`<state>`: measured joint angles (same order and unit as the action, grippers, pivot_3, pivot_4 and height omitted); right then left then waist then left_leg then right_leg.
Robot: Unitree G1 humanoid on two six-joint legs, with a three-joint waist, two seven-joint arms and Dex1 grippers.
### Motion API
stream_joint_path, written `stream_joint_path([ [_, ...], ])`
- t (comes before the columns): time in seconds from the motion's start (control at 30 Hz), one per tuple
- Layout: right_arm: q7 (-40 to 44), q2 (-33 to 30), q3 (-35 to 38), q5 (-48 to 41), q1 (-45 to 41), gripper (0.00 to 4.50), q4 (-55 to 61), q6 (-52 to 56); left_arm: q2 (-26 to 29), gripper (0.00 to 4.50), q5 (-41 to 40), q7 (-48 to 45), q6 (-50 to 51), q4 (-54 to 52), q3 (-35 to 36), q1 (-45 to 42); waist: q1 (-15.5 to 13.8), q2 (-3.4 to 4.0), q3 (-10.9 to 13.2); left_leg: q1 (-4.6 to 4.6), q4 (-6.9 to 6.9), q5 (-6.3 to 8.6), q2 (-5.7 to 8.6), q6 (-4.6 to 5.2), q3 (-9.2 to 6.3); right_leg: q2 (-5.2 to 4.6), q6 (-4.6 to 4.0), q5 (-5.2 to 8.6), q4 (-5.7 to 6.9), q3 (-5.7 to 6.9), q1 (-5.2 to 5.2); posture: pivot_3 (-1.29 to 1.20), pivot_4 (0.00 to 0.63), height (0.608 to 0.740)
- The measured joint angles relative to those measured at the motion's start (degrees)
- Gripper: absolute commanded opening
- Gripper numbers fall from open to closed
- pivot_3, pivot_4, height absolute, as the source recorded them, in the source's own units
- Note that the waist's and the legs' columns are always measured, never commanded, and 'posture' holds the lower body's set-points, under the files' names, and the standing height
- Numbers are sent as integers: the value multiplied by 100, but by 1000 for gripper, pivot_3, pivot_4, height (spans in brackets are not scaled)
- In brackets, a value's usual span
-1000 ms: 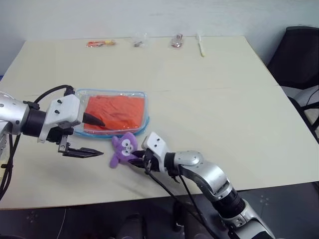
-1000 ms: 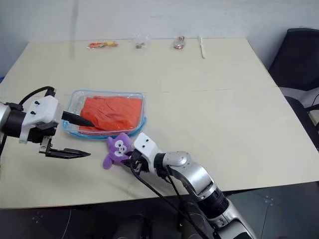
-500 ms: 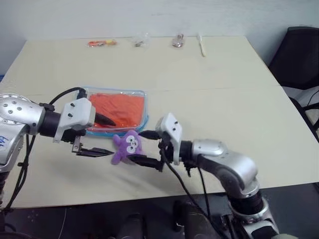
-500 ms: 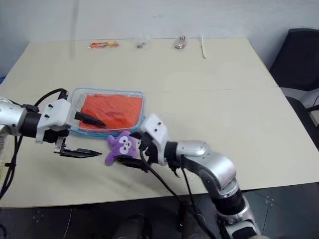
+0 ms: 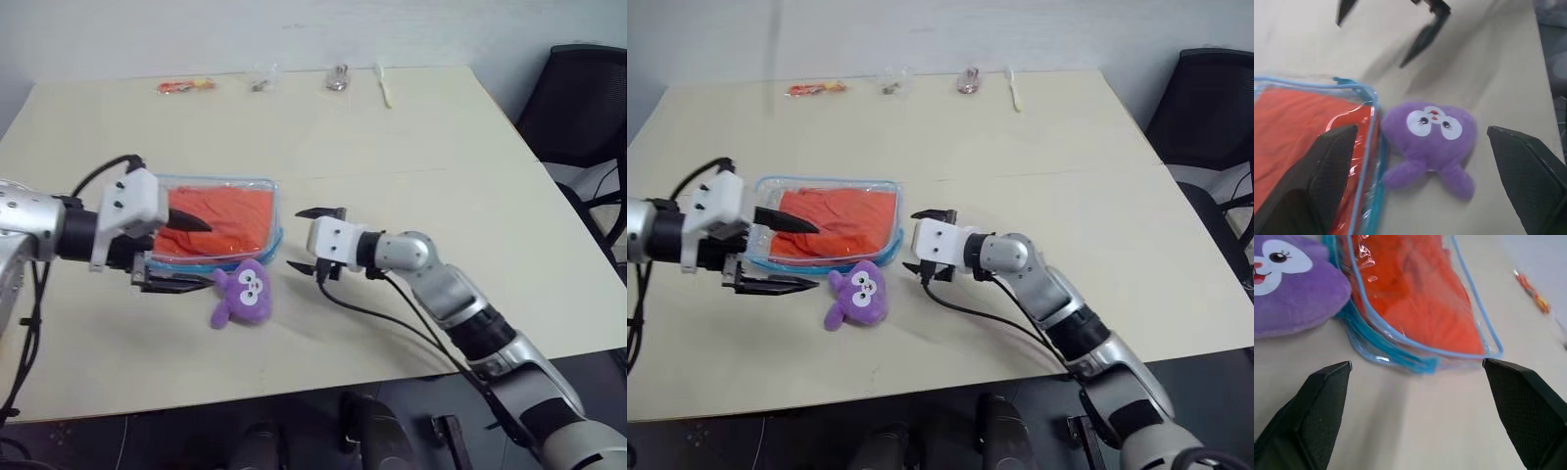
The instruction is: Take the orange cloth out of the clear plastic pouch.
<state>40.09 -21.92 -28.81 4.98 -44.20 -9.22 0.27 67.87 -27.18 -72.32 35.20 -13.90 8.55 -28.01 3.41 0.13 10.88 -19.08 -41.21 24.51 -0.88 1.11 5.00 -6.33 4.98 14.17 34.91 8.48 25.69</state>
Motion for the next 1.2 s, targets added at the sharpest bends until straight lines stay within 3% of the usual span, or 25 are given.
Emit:
stream_joint_path([
  [0.2,-113,460,-3,496,-307,4463,-1041,-1044,80,4500,-22,25,96,61,177,74,-21,1,1,-13,-9,-1,3,1,-22,-8,0,0,2,12,-2,0,150,740],
  [0.23,-141,485,-3,570,-349,4297,-1166,-1174,81,4500,-38,36,113,36,193,100,-21,1,1,-13,-9,-1,3,1,-23,-8,-1,0,3,13,-2,0,150,740],
  [0.3,-199,550,8,694,-455,3867,-1473,-1413,81,4500,-69,74,172,-133,217,224,-13,2,1,-13,-9,-1,2,1,-25,-8,-1,0,2,14,-2,0,150,740],
  [0.53,-420,756,22,985,-662,1455,-2254,-1936,80,4500,-132,165,217,-385,249,443,-6,3,2,-13,-9,-1,1,0,-30,-8,-3,2,4,14,-3,0,150,740],
  [1.0,-424,1072,28,1194,-739,1455,-2619,-2185,65,4500,-142,213,156,-355,165,377,0,5,3,-13,-8,-1,1,0,-36,-7,-5,3,5,17,-3,0,150,740],
  [1.13,-423,1074,28,1208,-738,163,-2640,-2280,18,4500,-140,226,135,-334,61,266,-1,5,3,-13,-8,-1,1,0,-37,-7,-5,3,6,17,-3,0,150,740],
  [1.2,-407,1059,28,1214,-734,8,-2639,-2288,-43,4500,-142,217,107,-333,-44,177,-3,5,3,-13,-9,-1,2,0,-37,-7,-5,3,6,17,-4,0,150,740],
])
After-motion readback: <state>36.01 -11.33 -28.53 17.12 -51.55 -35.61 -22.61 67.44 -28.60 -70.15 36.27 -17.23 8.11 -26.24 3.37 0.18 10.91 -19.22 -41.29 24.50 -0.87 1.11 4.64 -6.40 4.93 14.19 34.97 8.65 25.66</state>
